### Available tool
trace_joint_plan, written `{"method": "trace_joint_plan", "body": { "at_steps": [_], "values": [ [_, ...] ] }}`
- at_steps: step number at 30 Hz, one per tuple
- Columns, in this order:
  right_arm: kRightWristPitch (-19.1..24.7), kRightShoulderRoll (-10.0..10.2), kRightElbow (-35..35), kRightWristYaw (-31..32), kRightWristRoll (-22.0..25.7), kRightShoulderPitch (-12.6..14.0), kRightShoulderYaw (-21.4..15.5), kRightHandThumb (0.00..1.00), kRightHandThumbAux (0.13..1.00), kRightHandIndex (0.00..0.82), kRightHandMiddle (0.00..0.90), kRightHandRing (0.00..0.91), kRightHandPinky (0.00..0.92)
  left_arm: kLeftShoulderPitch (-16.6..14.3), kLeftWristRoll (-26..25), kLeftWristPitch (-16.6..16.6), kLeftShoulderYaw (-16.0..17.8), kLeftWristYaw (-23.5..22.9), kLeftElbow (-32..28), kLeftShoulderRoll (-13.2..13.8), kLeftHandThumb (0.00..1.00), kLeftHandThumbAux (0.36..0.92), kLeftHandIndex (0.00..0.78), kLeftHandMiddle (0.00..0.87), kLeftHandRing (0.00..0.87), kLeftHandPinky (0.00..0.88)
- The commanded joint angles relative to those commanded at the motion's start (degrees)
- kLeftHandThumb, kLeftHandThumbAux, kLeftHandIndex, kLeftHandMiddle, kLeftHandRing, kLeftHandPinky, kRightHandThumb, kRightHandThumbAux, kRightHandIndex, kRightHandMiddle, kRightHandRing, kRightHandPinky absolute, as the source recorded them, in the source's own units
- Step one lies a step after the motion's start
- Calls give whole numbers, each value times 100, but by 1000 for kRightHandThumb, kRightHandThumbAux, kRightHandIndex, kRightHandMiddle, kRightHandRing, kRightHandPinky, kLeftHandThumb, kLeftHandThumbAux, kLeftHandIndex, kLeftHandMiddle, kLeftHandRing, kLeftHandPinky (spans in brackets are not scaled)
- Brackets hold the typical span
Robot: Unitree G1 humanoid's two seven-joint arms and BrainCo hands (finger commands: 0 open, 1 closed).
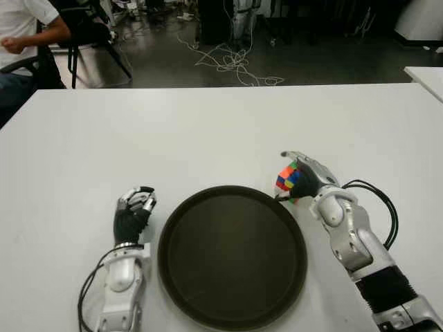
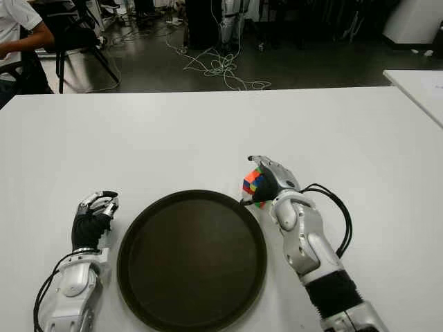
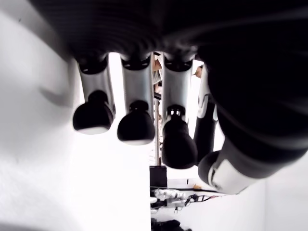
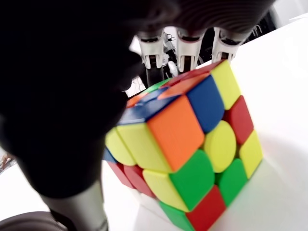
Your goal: Pick up the Rubik's Cube and put it in the plate
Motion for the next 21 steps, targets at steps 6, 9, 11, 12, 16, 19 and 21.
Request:
{"method": "trace_joint_plan", "body": {
  "at_steps": [6, 9, 11, 12, 16, 19, 21],
  "values": [
    [35, -56, 31, 28, -36, -1, 68, 0, 864, 79, 142, 160, 157, -1, 74, 97, -10, 30, -38, 17, 710, 705, 444, 812, 829, 818],
    [19, -62, 60, -6, -26, 19, 86, 0, 859, 75, 141, 161, 150, 0, 89, 121, -17, 22, -62, 21, 710, 705, 444, 810, 825, 813],
    [11, -59, 41, -37, -23, 48, 93, 0, 857, 74, 141, 160, 148, 5, 90, 135, -23, 4, -78, 27, 710, 705, 444, 809, 824, 812],
    [16, -57, 27, -46, -25, 58, 97, 0, 857, 73, 141, 160, 146, 7, 93, 147, -26, -2, -85, 32, 710, 706, 444, 809, 823, 812],
    [136, -46, -35, 3, -31, 64, 101, 0, 860, 73, 142, 158, 135, 9, 115, 235, -37, 7, -121, 46, 710, 705, 444, 810, 824, 817],
    [267, -55, -84, 91, -44, 57, 123, 0, 858, 70, 139, 156, 131, 11, 135, 291, -40, 19, -141, 57, 711, 705, 444, 810, 825, 820],
    [314, -65, -95, 124, -36, 49, 135, 0, 859, 69, 138, 154, 130, 8, 154, 304, -44, 21, -141, 71, 711, 705, 444, 811, 827, 820]
  ]
}}
